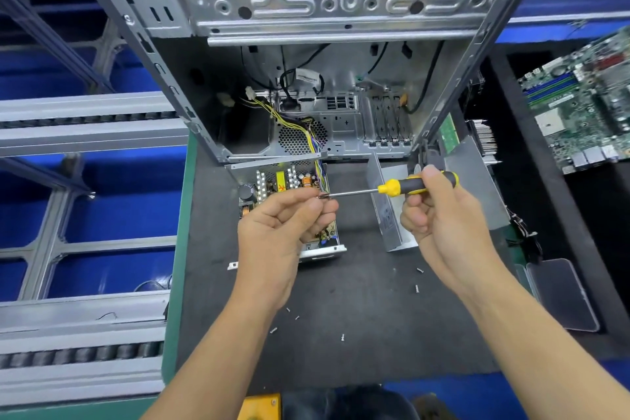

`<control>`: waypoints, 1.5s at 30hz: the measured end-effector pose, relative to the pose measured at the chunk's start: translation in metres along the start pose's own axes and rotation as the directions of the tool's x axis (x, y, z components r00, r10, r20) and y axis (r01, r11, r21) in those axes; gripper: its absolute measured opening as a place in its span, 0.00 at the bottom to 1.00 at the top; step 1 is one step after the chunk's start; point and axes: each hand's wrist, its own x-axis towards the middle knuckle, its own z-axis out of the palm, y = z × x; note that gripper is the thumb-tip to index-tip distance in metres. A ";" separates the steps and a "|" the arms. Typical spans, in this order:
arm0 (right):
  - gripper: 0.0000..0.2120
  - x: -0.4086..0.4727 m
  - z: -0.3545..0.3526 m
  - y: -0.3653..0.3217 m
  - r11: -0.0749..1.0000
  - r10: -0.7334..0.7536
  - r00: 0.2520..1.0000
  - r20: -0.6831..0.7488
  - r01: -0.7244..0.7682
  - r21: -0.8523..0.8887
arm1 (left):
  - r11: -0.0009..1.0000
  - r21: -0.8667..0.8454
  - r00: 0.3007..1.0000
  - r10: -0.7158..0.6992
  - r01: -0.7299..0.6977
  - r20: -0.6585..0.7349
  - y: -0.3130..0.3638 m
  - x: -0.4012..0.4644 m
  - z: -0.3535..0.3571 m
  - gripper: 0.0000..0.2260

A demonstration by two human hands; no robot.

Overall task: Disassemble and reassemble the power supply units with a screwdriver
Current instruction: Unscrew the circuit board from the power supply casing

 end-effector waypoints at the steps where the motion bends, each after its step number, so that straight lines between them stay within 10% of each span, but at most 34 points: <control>1: 0.16 0.000 0.001 0.000 1.000 -0.007 1.000 0.008 0.007 -0.012 | 1.000 0.001 1.000 0.005 -0.005 -0.003 0.000 0.000 0.000 0.06; 17: 0.19 -0.004 0.005 -0.010 0.984 -0.066 0.994 0.088 0.079 -0.161 | 0.958 0.279 0.998 0.056 -0.061 0.027 0.006 0.007 -0.010 0.05; 25: 0.14 -0.001 0.002 -0.008 0.983 -0.080 0.996 0.044 0.086 -0.160 | 0.936 0.351 0.994 -0.056 0.019 0.096 0.001 0.012 -0.009 0.27; 27: 0.16 0.004 0.000 -0.013 0.979 -0.121 0.993 -0.004 0.119 -0.167 | 0.873 0.487 0.997 0.000 -0.040 0.083 0.001 0.011 -0.014 0.29; 30: 0.11 0.017 0.000 -0.019 0.934 -0.251 0.967 -0.038 0.232 -0.271 | 0.521 0.810 0.963 0.123 -0.269 0.240 0.004 0.009 -0.025 0.21; 34: 0.11 0.037 0.014 -0.018 0.754 -0.414 0.909 0.055 0.376 -0.539 | 0.266 0.889 0.915 -0.054 -0.374 0.401 0.000 0.008 -0.031 0.18; 45: 0.12 0.072 0.034 0.003 0.539 -0.322 0.913 0.250 0.394 -0.744 | 0.330 0.886 0.917 -0.119 -0.325 0.381 -0.003 0.012 -0.034 0.18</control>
